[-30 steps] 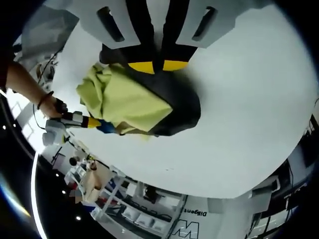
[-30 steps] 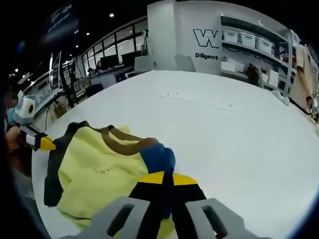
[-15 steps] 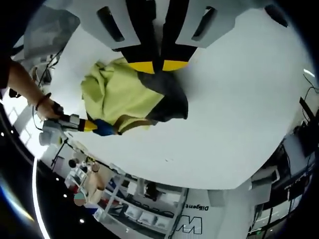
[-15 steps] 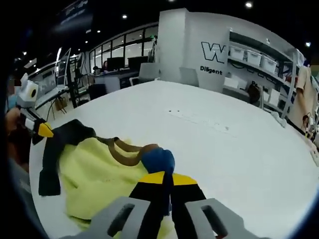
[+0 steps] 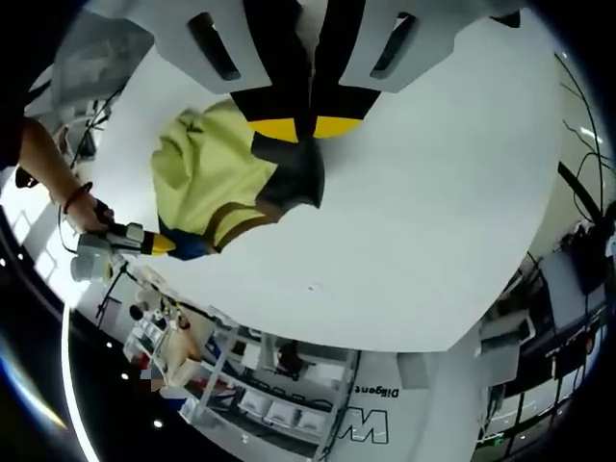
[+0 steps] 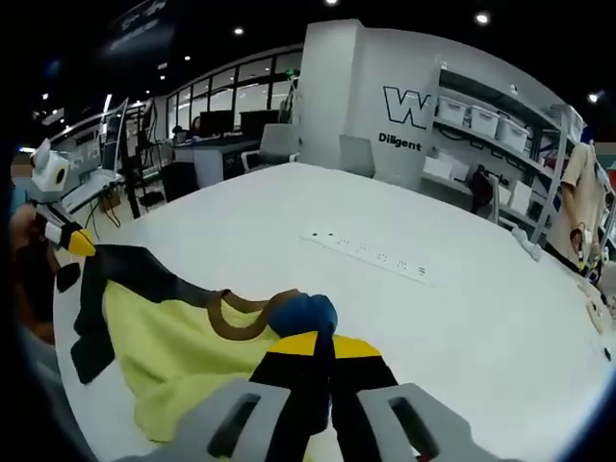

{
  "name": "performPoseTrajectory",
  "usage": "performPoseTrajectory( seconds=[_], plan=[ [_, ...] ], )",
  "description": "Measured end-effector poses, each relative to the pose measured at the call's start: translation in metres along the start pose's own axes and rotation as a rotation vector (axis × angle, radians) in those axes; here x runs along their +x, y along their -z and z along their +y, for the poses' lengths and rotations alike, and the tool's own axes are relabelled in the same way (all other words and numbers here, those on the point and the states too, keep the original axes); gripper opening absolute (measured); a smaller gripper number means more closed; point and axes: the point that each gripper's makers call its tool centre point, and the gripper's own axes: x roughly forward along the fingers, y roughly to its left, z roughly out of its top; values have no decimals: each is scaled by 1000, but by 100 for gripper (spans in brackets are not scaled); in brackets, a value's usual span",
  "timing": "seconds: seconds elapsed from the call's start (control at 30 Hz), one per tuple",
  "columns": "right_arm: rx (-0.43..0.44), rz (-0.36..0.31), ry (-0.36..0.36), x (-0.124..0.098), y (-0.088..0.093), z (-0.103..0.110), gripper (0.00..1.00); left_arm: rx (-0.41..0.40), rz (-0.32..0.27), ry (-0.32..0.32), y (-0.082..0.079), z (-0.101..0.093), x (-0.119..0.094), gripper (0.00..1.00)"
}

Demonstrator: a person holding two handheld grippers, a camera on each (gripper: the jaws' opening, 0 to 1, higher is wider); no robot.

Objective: Fold the garment on the visible template until the final outline fits inside the template.

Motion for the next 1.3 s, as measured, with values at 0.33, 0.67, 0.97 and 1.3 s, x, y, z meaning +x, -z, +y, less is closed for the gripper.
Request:
performPoseTrajectory(
  seconds=[0.33, 0.67, 0.97, 1.3],
  plan=[
    [1, -32, 6, 4, -27, -11, 0, 42, -31, -60, -32, 25, -11, 0],
    [-2, -49, 1, 10, -48, -12, 0, 47, -59, -112, -64, 60, -8, 0],
    [9, -55, 22, 26, -63, -26, 0, 55, -61, -156, -85, 87, 3, 0],
    [6, -15, 35, 59, -65, -38, 0, 60, -50, -187, -100, 109, 32, 0]
  ],
)
